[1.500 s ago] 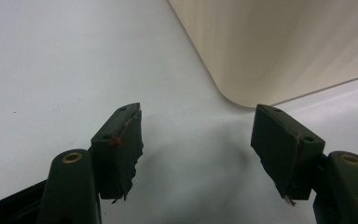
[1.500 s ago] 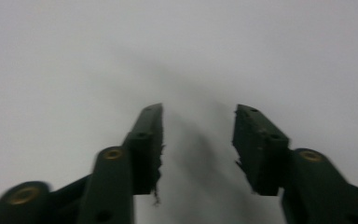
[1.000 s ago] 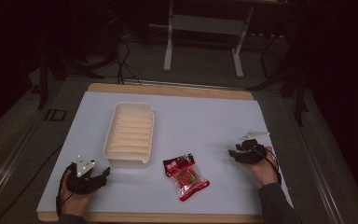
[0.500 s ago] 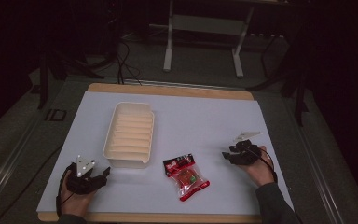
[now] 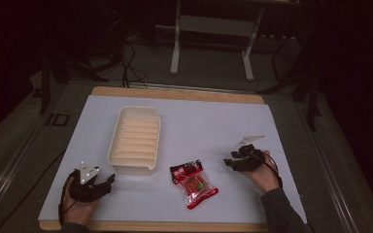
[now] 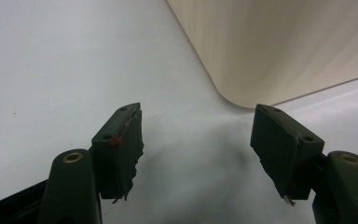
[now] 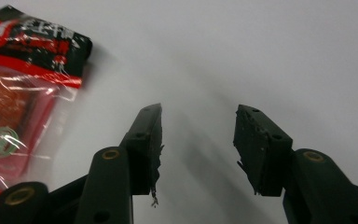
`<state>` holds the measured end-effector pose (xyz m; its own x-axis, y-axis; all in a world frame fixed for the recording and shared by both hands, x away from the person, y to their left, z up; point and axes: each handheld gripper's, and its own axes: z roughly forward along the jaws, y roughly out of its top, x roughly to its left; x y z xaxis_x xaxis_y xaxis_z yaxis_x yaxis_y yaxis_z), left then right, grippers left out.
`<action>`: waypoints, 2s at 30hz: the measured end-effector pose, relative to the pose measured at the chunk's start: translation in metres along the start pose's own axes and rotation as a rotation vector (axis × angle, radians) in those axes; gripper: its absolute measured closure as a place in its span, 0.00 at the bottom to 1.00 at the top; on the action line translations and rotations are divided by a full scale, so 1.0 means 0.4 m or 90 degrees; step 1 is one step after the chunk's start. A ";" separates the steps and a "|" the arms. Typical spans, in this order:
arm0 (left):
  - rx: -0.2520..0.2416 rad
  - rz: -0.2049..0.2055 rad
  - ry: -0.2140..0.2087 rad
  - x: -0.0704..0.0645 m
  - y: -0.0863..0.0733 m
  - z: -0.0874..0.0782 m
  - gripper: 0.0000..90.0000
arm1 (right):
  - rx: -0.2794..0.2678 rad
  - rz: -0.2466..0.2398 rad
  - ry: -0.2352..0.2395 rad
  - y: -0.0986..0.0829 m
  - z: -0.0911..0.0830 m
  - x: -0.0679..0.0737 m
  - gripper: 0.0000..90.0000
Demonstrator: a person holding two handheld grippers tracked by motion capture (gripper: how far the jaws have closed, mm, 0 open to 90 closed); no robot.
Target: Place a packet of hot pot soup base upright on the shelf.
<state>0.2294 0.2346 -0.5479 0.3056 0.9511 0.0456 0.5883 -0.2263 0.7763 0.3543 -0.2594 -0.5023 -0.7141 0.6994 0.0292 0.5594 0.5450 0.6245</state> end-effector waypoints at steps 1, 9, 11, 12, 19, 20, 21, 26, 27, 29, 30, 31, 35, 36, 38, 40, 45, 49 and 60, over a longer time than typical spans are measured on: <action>0.000 0.000 0.000 0.000 0.000 0.000 0.38 | -0.001 -0.002 0.002 0.003 0.001 0.001 0.57; 0.000 0.000 0.000 0.001 0.000 0.000 0.38 | 0.001 -0.017 0.019 0.024 0.017 0.022 0.56; 0.000 0.000 -0.001 0.001 0.000 0.000 0.38 | 0.001 -0.020 0.021 0.028 0.022 0.027 0.56; 0.000 -0.001 -0.001 0.001 0.000 0.000 0.38 | 0.000 -0.021 0.025 0.031 0.024 0.029 0.56; 0.000 0.000 -0.001 0.000 0.000 0.000 0.38 | 0.005 -0.037 0.032 0.049 0.038 0.051 0.55; 0.000 0.000 -0.001 0.000 0.000 0.000 0.38 | 0.004 -0.039 0.034 0.052 0.040 0.055 0.55; 0.000 0.000 -0.001 0.000 0.000 0.000 0.38 | 0.005 -0.041 0.036 0.054 0.042 0.058 0.55; 0.000 0.000 -0.001 0.000 0.000 0.000 0.38 | 0.004 -0.050 0.045 0.066 0.053 0.072 0.55; 0.000 0.000 -0.001 0.000 0.000 0.000 0.38 | 0.005 -0.051 0.046 0.069 0.055 0.075 0.55; 0.000 0.002 -0.001 0.000 0.000 -0.001 0.38 | 0.005 -0.053 0.049 0.073 0.059 0.080 0.55; 0.000 0.002 0.000 0.000 0.000 -0.001 0.38 | 0.007 -0.053 0.051 0.075 0.060 0.083 0.55; 0.000 0.002 -0.001 0.000 0.000 -0.001 0.38 | 0.008 -0.054 0.052 0.077 0.061 0.085 0.55; 0.001 0.001 0.000 0.000 0.000 0.000 0.38 | 0.003 -0.051 0.064 0.083 0.068 0.092 0.55; 0.001 0.001 -0.001 0.000 0.000 0.000 0.38 | 0.002 -0.050 0.066 0.085 0.069 0.094 0.55; 0.001 0.001 -0.001 0.000 0.000 0.000 0.38 | 0.001 -0.049 0.070 0.088 0.074 0.098 0.55; 0.001 0.003 0.000 0.000 0.000 -0.001 0.38 | 0.002 -0.054 0.072 0.092 0.081 0.106 0.54; 0.001 0.002 -0.001 0.000 0.000 0.000 0.38 | 0.002 -0.058 0.086 0.102 0.092 0.121 0.54; 0.001 0.002 -0.001 0.000 0.000 0.000 0.38 | -0.003 -0.066 0.096 0.109 0.100 0.133 0.54; 0.001 0.003 -0.001 -0.001 0.000 0.000 0.38 | -0.002 -0.065 0.115 0.121 0.128 0.153 0.46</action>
<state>0.2294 0.2342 -0.5477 0.3086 0.9500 0.0481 0.5884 -0.2304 0.7750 0.3592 -0.1664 -0.5104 -0.8314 0.5458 0.1043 0.4783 0.6073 0.6344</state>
